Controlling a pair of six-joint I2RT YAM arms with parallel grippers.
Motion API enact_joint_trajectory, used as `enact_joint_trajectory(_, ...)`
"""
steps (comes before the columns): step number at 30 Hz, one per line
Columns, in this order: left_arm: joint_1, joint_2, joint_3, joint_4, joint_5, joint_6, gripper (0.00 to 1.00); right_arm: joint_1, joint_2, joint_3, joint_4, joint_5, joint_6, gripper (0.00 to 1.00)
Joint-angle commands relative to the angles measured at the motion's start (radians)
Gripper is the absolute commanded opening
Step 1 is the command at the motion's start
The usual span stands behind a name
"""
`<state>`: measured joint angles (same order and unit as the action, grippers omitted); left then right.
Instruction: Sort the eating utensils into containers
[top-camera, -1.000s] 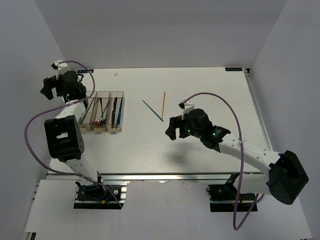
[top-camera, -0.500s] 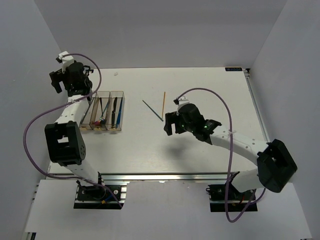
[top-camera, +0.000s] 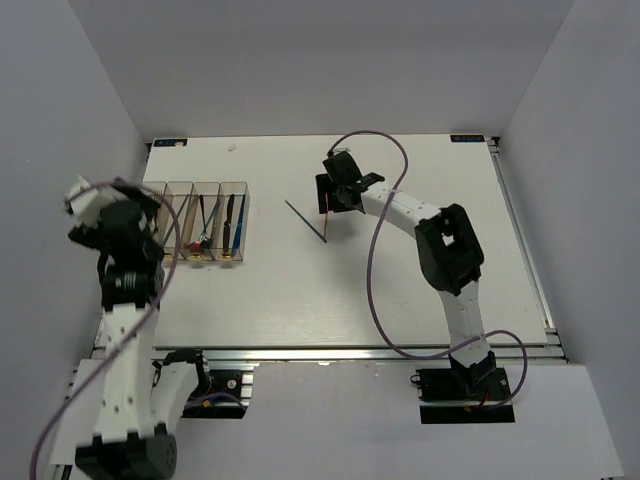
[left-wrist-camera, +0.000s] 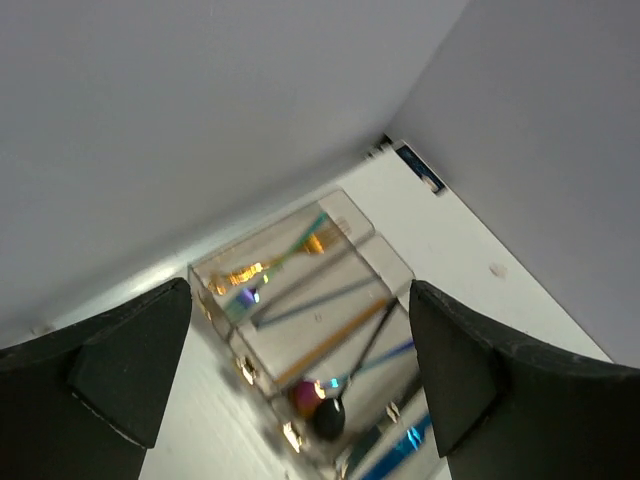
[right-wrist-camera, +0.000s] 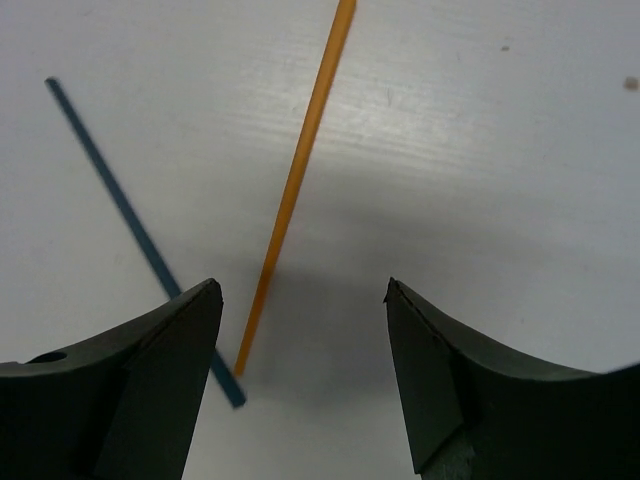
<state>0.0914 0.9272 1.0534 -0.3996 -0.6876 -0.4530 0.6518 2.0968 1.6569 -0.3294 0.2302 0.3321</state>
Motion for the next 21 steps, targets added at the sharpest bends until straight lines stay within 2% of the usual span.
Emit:
enact_joint_trajectory(1, -0.002, -0.211, -0.241, 0.074, 0.204, -0.009, 0.98, -0.021, 0.098, 0.176, -0.114, 0.053, 0.002, 0.71)
enact_joint_trajectory(3, -0.024, -0.228, -0.300, 0.070, 0.243, 0.020, 0.98, -0.033, 0.153, 0.253, -0.115, 0.064, -0.005, 0.67)
enact_joint_trajectory(6, -0.042, -0.166, -0.280, -0.001, 0.307, 0.030, 0.98, -0.050, 0.233, 0.344, -0.109, 0.057, -0.028, 0.59)
enact_joint_trajectory(9, -0.042, -0.136, -0.283, -0.008, 0.362, 0.031, 0.98, -0.052, 0.301, 0.447, -0.131, 0.050, -0.053, 0.57)
enact_joint_trajectory(17, -0.045, -0.143, -0.283, 0.001, 0.416, 0.030, 0.98, -0.052, 0.454, 0.586, -0.134, 0.121, -0.062, 0.45)
enact_joint_trajectory(20, -0.044, -0.143, -0.282, -0.001, 0.422, 0.030, 0.98, -0.055, 0.479, 0.601, -0.151, 0.130, -0.047, 0.37)
enact_joint_trajectory(21, -0.044, -0.142, -0.282, -0.001, 0.425, 0.031, 0.98, -0.057, 0.482, 0.600, -0.157, 0.121, -0.044, 0.29)
